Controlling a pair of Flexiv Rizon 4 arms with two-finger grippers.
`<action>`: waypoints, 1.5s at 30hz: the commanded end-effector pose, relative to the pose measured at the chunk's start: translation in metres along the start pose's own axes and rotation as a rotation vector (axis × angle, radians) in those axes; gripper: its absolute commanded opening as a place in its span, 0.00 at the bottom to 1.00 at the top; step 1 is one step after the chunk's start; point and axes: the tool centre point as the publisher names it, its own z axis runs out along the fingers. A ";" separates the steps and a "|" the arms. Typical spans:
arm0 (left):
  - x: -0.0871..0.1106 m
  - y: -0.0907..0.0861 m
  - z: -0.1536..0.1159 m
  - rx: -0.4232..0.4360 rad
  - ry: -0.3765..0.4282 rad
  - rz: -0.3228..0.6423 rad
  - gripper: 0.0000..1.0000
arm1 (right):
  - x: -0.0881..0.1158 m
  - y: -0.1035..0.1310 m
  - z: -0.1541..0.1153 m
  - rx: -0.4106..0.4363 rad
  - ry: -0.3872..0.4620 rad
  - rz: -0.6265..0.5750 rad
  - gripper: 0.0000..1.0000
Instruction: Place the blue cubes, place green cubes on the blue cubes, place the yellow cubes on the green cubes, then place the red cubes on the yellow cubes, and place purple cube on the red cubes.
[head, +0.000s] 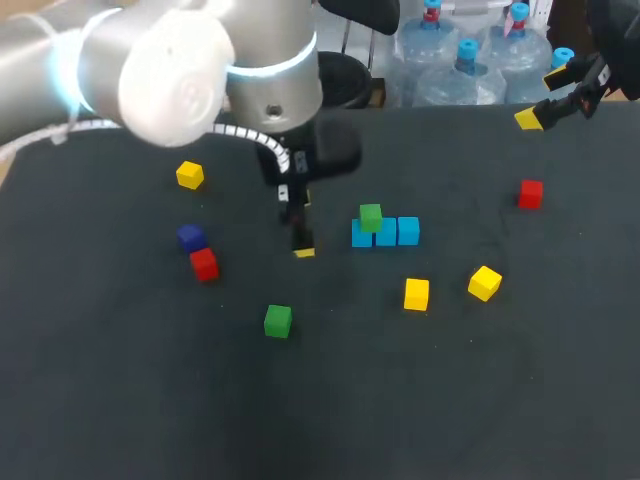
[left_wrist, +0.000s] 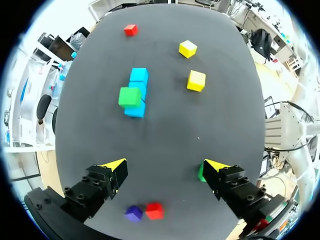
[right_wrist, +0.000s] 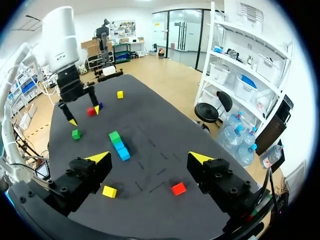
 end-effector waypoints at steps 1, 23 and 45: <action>0.017 -0.016 -0.010 -0.058 -0.012 -0.009 1.00 | 0.000 0.001 -0.001 0.001 0.000 0.000 1.00; 0.048 -0.084 -0.002 -0.029 -0.003 -0.019 1.00 | 0.000 0.001 -0.001 0.001 0.000 0.000 1.00; 0.057 -0.090 0.049 0.004 0.019 0.057 1.00 | 0.000 0.001 -0.001 0.001 0.000 0.000 1.00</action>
